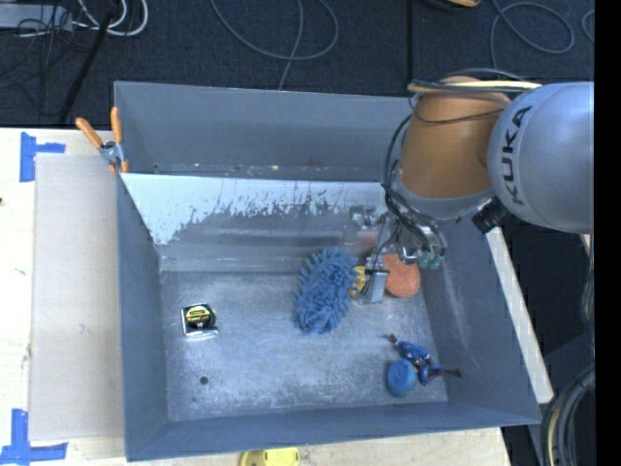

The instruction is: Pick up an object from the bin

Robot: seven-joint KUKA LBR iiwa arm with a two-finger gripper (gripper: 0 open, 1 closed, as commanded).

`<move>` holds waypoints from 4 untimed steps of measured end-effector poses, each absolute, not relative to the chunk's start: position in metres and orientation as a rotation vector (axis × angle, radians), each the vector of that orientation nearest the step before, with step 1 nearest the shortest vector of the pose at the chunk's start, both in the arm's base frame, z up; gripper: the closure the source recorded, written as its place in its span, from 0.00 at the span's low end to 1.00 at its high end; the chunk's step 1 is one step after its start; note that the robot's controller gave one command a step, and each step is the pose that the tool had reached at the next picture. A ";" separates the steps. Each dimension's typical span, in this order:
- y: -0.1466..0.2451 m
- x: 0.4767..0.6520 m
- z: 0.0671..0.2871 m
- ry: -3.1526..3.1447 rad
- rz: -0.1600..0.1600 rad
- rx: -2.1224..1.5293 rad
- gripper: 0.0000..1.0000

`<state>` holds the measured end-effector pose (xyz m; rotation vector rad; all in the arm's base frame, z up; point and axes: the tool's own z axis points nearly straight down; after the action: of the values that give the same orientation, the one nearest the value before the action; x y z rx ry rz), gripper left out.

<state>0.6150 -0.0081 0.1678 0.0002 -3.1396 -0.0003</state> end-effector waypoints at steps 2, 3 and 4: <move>0.009 0.603 0.127 -3.142 -0.001 -0.120 0.00; 0.015 0.595 0.091 -3.139 -0.001 0.029 0.00; 0.032 0.621 0.074 -3.139 -0.003 0.291 1.00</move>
Offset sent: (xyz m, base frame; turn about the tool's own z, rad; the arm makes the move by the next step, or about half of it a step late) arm -0.0227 0.0318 -0.0729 0.1267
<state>0.6215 0.0325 0.0744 0.2906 -3.1394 -0.0027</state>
